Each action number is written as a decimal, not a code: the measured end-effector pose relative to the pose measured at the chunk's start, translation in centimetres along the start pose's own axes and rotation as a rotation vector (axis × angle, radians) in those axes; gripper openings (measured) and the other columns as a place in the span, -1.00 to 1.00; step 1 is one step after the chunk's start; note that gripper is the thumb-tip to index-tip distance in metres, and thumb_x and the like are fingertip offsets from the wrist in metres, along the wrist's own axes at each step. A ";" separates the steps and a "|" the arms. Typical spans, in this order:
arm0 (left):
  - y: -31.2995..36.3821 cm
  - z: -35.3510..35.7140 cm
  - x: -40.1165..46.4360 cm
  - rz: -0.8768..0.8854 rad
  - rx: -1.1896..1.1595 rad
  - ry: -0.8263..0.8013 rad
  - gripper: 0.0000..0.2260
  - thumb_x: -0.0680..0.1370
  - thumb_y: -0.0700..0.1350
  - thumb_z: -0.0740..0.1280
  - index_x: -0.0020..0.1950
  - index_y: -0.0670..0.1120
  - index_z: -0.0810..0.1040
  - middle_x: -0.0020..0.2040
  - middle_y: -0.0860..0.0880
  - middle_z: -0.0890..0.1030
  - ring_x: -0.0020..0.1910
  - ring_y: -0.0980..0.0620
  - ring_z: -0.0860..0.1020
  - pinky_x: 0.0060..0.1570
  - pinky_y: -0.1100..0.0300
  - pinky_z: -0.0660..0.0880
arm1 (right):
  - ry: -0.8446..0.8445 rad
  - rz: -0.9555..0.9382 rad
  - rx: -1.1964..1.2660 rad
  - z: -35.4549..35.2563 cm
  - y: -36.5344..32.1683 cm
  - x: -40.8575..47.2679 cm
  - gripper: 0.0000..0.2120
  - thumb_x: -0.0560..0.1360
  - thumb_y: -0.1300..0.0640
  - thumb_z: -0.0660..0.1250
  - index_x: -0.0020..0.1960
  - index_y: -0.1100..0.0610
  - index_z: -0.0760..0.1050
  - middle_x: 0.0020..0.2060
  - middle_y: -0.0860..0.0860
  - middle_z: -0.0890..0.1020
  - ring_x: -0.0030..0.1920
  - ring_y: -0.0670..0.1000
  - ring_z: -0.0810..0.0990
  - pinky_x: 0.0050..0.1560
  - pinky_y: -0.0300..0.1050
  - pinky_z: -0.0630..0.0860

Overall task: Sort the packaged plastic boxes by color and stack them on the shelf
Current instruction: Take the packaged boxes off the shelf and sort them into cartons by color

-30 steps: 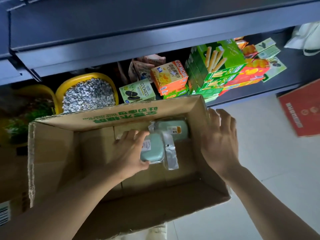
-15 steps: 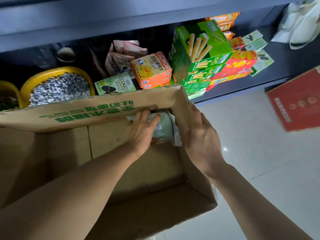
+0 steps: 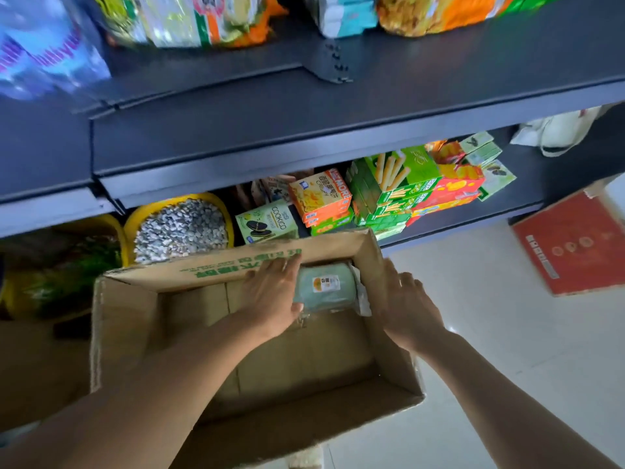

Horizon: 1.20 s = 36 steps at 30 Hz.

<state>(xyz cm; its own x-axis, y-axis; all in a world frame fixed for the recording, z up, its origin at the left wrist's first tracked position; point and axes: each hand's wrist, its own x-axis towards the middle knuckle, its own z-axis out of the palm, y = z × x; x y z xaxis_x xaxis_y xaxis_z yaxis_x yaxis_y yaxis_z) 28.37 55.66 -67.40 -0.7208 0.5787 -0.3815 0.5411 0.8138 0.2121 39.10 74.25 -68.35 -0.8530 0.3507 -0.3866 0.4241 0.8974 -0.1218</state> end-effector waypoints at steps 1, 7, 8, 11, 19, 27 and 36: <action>-0.4 -2.0 -0.9 -0.022 -0.018 0.010 -0.32 0.52 0.05 0.35 0.51 -0.03 0.06 0.38 -0.04 0.38 0.34 -0.03 0.36 0.28 0.03 0.37 | -0.019 0.029 0.000 -1.6 -0.9 -0.7 -0.29 0.54 0.16 0.19 0.53 0.13 -0.17 0.29 0.17 0.33 0.24 0.17 0.38 0.17 0.01 0.43; -3.1 -15.4 -8.4 -0.043 -0.077 0.035 -0.54 0.54 0.03 0.33 0.39 -0.03 0.30 0.20 -0.01 0.53 0.12 0.00 0.53 0.04 0.11 0.51 | 0.046 -0.092 -0.016 -13.5 -8.2 -5.9 -0.35 0.53 0.13 0.25 0.51 0.11 0.00 0.39 0.10 0.25 0.35 0.13 0.28 0.29 -0.01 0.35; -3.6 -17.7 -9.8 -0.039 -0.079 0.039 -0.53 0.54 0.03 0.32 0.40 -0.03 0.30 0.22 -0.01 0.52 0.14 0.00 0.52 0.07 0.08 0.51 | 0.070 -0.116 -0.015 -15.9 -9.8 -7.0 -0.35 0.54 0.13 0.26 0.51 0.10 0.01 0.41 0.09 0.23 0.38 0.13 0.26 0.31 -0.01 0.34; -5.0 -24.7 -14.2 -0.025 -0.073 0.074 -0.55 0.55 0.04 0.29 0.40 -0.03 0.29 0.29 -0.04 0.49 0.24 -0.06 0.49 0.14 -0.01 0.49 | 0.176 -0.216 -0.010 -23.0 -14.5 -10.3 -0.41 0.56 0.13 0.22 0.51 0.10 0.05 0.41 0.08 0.25 0.39 0.12 0.25 0.33 -0.06 0.30; -8.3 -40.8 -26.1 -0.076 -0.050 0.337 -0.59 0.54 0.07 0.27 0.35 0.03 0.31 0.24 -0.03 0.49 0.21 -0.09 0.48 0.00 0.13 0.40 | 0.366 -0.395 -0.088 -38.7 -24.7 -18.1 -0.39 0.56 0.04 0.26 0.52 0.10 0.07 0.44 0.08 0.25 0.44 0.13 0.21 0.35 0.01 0.30; -11.8 -50.2 -34.2 -0.126 0.003 0.563 -0.70 0.51 0.02 0.29 0.23 0.05 0.42 0.17 0.04 0.54 0.21 -0.06 0.49 0.09 0.09 0.45 | 0.563 -0.516 -0.062 -48.3 -31.6 -21.4 -0.39 0.55 0.03 0.27 0.51 0.12 0.10 0.42 0.10 0.29 0.43 0.12 0.24 0.38 0.02 0.28; -14.6 -57.1 -35.1 -0.196 0.048 0.703 -0.63 0.50 0.06 0.32 0.27 0.02 0.37 0.15 -0.03 0.56 0.15 -0.08 0.50 0.06 0.06 0.48 | 0.655 -0.604 -0.011 -56.1 -33.8 -18.4 -0.41 0.52 0.06 0.29 0.48 0.09 0.15 0.37 0.09 0.30 0.35 0.15 0.31 0.24 0.03 0.40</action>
<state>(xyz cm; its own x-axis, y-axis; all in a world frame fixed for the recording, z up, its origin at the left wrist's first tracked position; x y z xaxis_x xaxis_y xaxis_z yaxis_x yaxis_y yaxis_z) 21.02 26.57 -5.73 -0.9054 0.3334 0.2629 0.3803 0.9121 0.1532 23.44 52.52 -5.86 -0.9343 -0.1038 0.3410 -0.1546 0.9800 -0.1254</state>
